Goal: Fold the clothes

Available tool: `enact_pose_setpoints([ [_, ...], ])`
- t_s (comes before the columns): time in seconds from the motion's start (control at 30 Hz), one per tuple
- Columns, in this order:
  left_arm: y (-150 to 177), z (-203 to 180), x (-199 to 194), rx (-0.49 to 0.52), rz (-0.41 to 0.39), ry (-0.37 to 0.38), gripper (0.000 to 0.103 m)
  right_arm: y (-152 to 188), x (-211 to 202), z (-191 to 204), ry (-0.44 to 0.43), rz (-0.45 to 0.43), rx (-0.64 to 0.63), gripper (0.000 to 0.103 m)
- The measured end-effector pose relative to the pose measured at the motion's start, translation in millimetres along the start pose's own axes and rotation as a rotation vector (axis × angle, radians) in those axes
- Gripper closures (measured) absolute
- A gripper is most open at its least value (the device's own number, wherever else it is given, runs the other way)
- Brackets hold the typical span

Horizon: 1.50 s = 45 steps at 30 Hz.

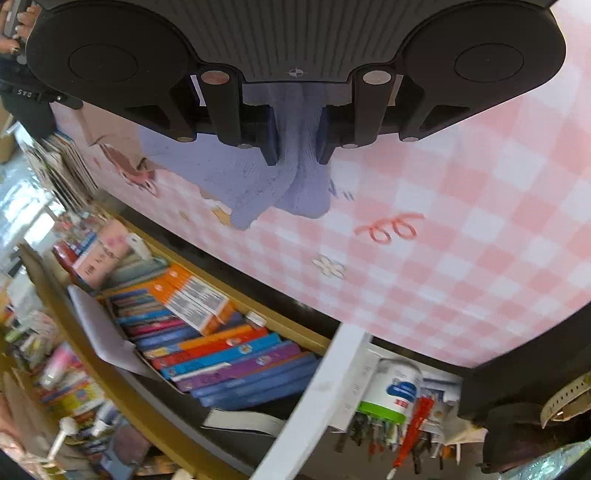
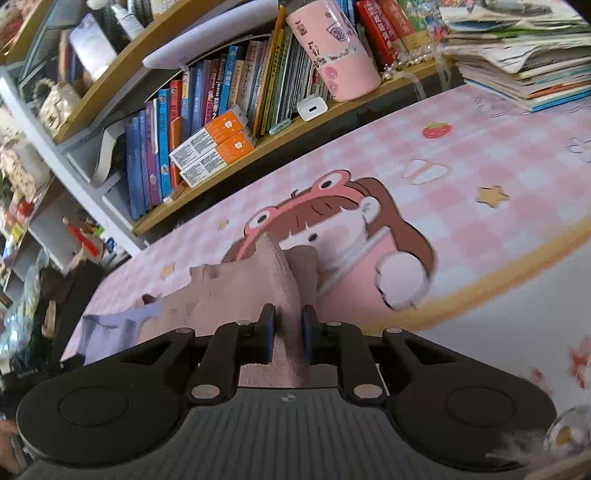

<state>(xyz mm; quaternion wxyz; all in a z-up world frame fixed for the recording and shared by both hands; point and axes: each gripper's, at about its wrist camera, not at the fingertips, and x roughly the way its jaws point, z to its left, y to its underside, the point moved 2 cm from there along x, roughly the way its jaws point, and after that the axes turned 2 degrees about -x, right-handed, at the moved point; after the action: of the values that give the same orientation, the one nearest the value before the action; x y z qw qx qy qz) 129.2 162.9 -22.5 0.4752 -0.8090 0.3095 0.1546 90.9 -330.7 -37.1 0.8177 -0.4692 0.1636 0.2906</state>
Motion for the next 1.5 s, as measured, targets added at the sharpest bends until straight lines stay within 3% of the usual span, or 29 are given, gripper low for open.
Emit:
enact_pose_setpoints([
  [0.17, -14.6, 5.1, 12.3, 0.001, -0.011, -0.034, 0.081, -14.5, 24.9, 20.7, 0.055, -0.005, -0.125, 0.083],
  [0.23, -17.3, 4.4, 13.1, 0.0, -0.01, -0.046, 0.078, -19.2, 30.3, 28.6, 0.098, -0.007, -0.181, 0.069],
  [0.27, -17.9, 3.7, 10.9, 0.001, -0.008, -0.053, 0.076, -20.7, 29.5, 31.9, 0.125, -0.009, -0.207, 0.056],
  [0.4, -14.9, -0.7, -19.9, 0.064, -0.034, -0.091, 0.065, -19.5, -3.8, 44.5, 0.116, -0.062, -0.352, 0.045],
  [0.53, 0.0, -3.5, -67.3, 0.115, -0.073, -0.142, 0.051, -5.5, -56.2, 57.7, 0.08, -0.13, -0.51, 0.043],
  [0.7, 32.8, -12.5, -122.4, 0.1, -0.124, -0.087, 0.034, 27.1, -105.7, 66.0, 0.02, -0.15, -0.655, 0.037],
  [0.87, 66.4, -23.2, -149.3, 0.045, -0.127, -0.03, 0.03, 59.3, -118.6, 64.2, -0.003, -0.13, -0.67, 0.037],
  [1.13, 90.6, -0.6, -119.7, -0.295, -0.056, 0.059, 0.031, 75.2, -104.8, 56.5, 0.009, -0.102, -0.656, 0.04],
  [1.23, 90.2, 14.3, -105.2, -0.44, -0.059, 0.058, 0.032, 68.8, -97.5, 55.7, 0.018, -0.091, -0.637, 0.046],
  [1.3, 87.7, 20.2, -98.4, -0.509, -0.079, 0.061, 0.033, 64.0, -91.0, 54.1, 0.024, -0.075, -0.616, 0.056],
  [1.5, 75.2, 14.5, -77.3, -0.544, -0.105, 0.017, 0.036, 54.8, -65.1, 49.7, 0.055, -0.018, -0.601, 0.067],
])
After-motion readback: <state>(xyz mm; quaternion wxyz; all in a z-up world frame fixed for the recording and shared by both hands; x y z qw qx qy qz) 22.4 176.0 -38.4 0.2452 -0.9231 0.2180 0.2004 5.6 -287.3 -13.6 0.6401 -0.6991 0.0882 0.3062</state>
